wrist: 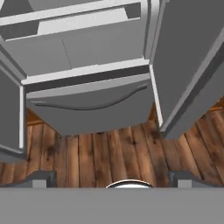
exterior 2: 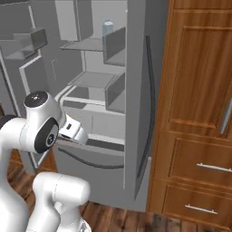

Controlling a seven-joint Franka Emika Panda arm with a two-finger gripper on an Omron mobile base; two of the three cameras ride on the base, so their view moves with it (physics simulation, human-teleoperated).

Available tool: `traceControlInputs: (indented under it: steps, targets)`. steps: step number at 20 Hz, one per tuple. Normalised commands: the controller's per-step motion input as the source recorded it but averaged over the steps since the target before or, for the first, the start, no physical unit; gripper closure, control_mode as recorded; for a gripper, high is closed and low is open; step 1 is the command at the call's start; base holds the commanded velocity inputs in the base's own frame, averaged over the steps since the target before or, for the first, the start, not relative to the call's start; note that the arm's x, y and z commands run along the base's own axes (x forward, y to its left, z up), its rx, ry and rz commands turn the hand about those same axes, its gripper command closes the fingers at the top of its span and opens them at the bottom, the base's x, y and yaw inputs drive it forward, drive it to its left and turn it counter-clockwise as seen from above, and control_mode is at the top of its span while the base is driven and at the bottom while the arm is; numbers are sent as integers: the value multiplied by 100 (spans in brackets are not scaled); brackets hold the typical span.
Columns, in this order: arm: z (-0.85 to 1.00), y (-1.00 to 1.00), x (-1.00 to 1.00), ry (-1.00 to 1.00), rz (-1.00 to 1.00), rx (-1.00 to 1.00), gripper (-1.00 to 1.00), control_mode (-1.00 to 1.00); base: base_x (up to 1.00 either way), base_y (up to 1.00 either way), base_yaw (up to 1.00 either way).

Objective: Take a sugar cube from the saucer and place it inside the coffee. Then, grab milk from the fridge and place it next to the coffee on the counter to sweeten the coffee.

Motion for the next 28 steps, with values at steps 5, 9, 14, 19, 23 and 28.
traceControlInputs:
  steps: [5, 9, 14, 19, 23, 28]
  targets:
    - [0, 0, 0, 0, 0, 0, -100, 100, 63, 8, 4]
    - [0, 0, 0, 0, 0, 0, -100, 100, 43, 14, 7]
    - [0, 0, 0, 0, 0, 0, -100, 100, 39, 23, 2]
    - [0, 0, 0, 0, 0, 0, -100, 100, 41, 37, 0]
    - [0, 0, 0, 0, 0, 0, -100, 100, 39, 43, 0]
    - [0, 0, 0, 0, 0, 0, -100, 100, 46, 33, 0]
